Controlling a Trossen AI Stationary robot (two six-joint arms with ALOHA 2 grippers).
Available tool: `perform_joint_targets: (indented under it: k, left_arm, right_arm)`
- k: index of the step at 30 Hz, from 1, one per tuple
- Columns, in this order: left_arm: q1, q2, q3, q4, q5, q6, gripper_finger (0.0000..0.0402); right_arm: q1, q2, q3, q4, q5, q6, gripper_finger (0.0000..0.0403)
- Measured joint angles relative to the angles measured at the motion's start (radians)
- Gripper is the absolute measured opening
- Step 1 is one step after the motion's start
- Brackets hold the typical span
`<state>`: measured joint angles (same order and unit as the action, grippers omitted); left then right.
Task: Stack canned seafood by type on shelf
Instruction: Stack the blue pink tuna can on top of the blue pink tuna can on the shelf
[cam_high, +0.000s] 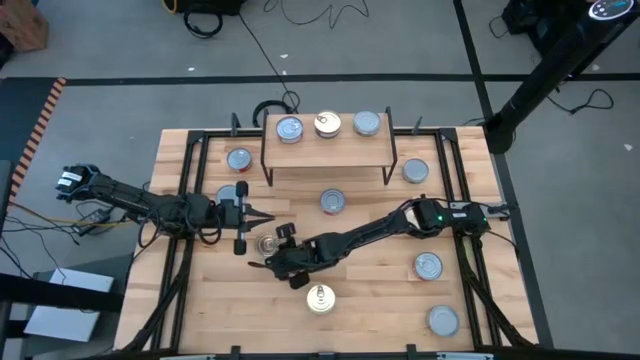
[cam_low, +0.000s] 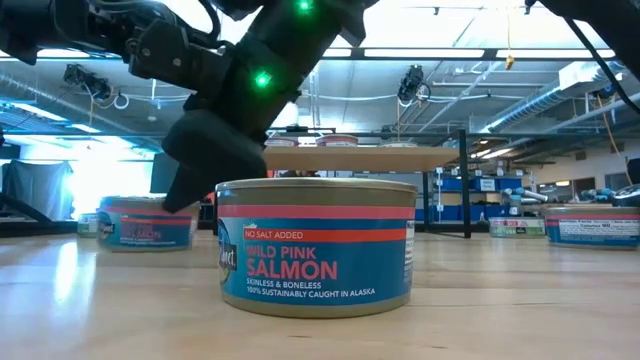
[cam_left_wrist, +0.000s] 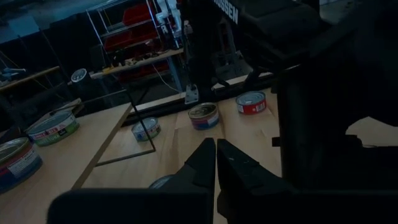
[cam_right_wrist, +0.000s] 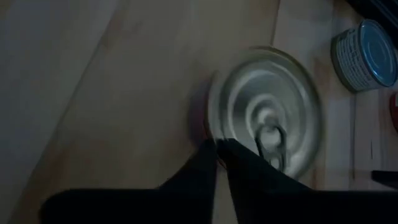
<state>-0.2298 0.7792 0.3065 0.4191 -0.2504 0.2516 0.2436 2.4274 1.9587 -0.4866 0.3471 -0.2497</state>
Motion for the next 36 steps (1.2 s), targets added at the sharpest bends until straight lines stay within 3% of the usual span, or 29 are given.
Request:
perform_joint_targets:
  k: [3,9,17,26,36]
  left_arm:
    - [0.000,0.000,0.000,0.000,0.000,0.000,0.0019]
    - [0.000,0.000,0.000,0.001,-0.012,-0.002,0.0019]
    - [0.000,0.000,0.000,0.003,-0.056,-0.020,0.0019]
    - [0.000,-0.001,0.000,-0.024,-0.063,-0.049,0.0019]
    - [0.000,-0.002,0.000,-0.029,-0.077,-0.055,0.0019]
  right_arm:
    - [0.002,0.000,0.013,-0.080,-0.014,0.010,0.0009]
    - [0.005,-0.005,0.036,-0.246,-0.024,0.076,0.0005]
    - [0.024,-0.067,0.037,-0.338,-0.009,0.140,0.0003]
    - [0.077,-0.222,0.038,-0.600,0.024,0.460,0.0002]
    - [0.177,-0.454,-0.280,-0.683,0.024,0.776,0.0000]
